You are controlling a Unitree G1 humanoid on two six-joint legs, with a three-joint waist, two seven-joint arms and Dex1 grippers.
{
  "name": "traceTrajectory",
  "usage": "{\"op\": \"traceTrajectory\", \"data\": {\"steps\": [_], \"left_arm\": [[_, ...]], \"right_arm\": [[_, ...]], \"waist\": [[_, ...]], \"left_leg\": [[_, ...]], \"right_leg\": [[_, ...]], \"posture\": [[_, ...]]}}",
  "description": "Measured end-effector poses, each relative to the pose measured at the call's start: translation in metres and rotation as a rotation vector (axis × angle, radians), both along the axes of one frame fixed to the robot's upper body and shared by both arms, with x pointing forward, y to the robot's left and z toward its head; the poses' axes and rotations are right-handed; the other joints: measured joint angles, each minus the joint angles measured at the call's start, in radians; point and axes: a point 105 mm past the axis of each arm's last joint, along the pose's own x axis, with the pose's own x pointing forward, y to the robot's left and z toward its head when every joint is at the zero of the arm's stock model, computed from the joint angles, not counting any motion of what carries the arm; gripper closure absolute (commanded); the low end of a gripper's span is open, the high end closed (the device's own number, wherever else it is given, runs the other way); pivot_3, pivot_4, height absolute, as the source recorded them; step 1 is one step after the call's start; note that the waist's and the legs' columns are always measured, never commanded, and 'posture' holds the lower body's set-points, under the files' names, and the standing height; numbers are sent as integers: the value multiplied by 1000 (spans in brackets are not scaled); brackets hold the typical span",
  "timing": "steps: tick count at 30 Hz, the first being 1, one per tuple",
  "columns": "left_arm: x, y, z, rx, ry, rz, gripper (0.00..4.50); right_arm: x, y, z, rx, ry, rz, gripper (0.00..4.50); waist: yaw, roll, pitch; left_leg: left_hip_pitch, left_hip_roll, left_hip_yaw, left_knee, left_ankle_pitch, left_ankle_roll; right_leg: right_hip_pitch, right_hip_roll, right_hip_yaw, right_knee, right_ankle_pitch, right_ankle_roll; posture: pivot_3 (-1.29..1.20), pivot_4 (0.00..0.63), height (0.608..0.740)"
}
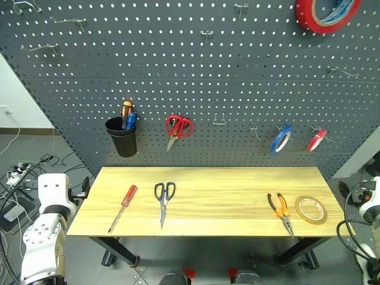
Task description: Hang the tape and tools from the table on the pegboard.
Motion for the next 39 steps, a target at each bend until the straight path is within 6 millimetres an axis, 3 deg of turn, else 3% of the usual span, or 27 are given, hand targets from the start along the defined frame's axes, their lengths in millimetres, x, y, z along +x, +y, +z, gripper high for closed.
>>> {"op": "traceTrajectory", "data": {"steps": [15, 20, 23, 29, 33, 39], "left_arm": [[1, -9, -3, 1, 13, -56, 531], [2, -15, 1, -20, 6, -80, 531], [4, -21, 5, 18, 7, -96, 531], [19, -73, 14, 15, -2, -306, 531], [23, -116, 16, 8, 58, -543, 531], [13, -185, 35, 6, 128, -987, 531]], "right_arm": [[-1, -7, 3, 4, -17, -42, 0], [2, -12, 15, -24, -25, -37, 0], [5, -5, 16, -38, -4, 8, 0], [4, 30, 8, -53, 100, 148, 0], [-3, 64, 1, -50, 210, 263, 0], [-8, 110, 0, -27, 338, 423, 0]], "waist": [[0, 0, 0], [0, 0, 0], [0, 0, 0], [1, 2, 8], [-5, 7, 35], [-29, 12, 95]], "left_leg": [[0, 0, 0, 0, 0, 0], [0, 0, 0, 0, 0, 0], [0, 1, 0, 0, 0, 0], [-1, 3, 0, 1, 0, 1], [-2, 3, 0, 1, -1, 1], [-3, 4, 1, 1, -1, 2]], "right_leg": [[0, 0, 0, 0, 0, 0], [0, 0, 0, 0, 0, 0], [0, 0, 0, 0, 0, 0], [0, -3, 0, 0, 0, 1], [0, -2, 0, 0, -1, 1], [-2, -3, 0, 0, -1, 2]], "posture": [[71, 0, 740], [69, 0, 740], [48, 0, 740], [0, 61, 740], [-28, 112, 740], [-56, 183, 740]]}}
